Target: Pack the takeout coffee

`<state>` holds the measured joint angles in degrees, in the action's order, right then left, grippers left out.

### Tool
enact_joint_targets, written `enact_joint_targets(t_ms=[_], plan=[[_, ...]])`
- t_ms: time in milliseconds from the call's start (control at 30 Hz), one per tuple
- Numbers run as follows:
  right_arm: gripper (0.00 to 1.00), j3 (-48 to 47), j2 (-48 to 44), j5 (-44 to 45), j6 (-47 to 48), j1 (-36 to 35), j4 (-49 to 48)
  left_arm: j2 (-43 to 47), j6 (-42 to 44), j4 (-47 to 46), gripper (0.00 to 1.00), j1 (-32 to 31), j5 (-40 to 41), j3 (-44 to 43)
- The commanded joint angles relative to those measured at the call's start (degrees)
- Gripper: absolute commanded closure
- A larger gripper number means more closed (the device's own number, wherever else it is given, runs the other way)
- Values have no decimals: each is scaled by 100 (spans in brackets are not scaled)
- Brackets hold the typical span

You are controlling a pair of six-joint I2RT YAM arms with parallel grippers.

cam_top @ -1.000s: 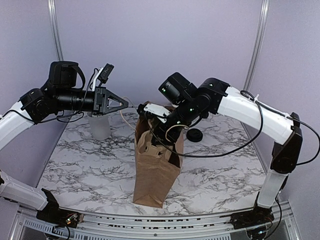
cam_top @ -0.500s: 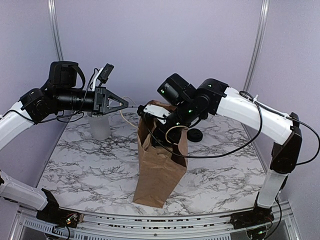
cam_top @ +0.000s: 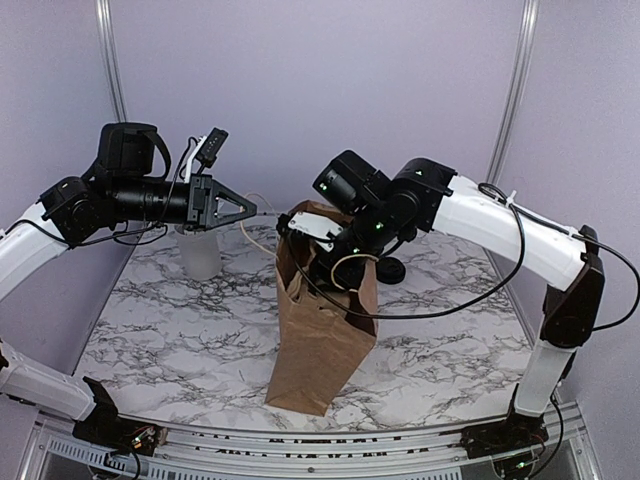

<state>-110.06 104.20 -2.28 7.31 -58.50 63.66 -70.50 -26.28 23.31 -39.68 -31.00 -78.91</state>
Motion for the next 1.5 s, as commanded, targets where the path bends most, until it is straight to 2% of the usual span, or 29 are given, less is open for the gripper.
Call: enact_joint_targets(t_ms=[0,467,1200,1467], plan=[[59,-95,-87,199,-90,-131,169,-80,97,61,100,31,4,-155],[39,-215,-121,316,-134,-133,187,-96,88,67,100,31,7,-155],[35,-496,-261,359,-277,-135,135,-54,74,65,100,31,-10,-155],[32,-607,-327,536,-548,-138,-310,-8,66,48,100,31,-51,-152]])
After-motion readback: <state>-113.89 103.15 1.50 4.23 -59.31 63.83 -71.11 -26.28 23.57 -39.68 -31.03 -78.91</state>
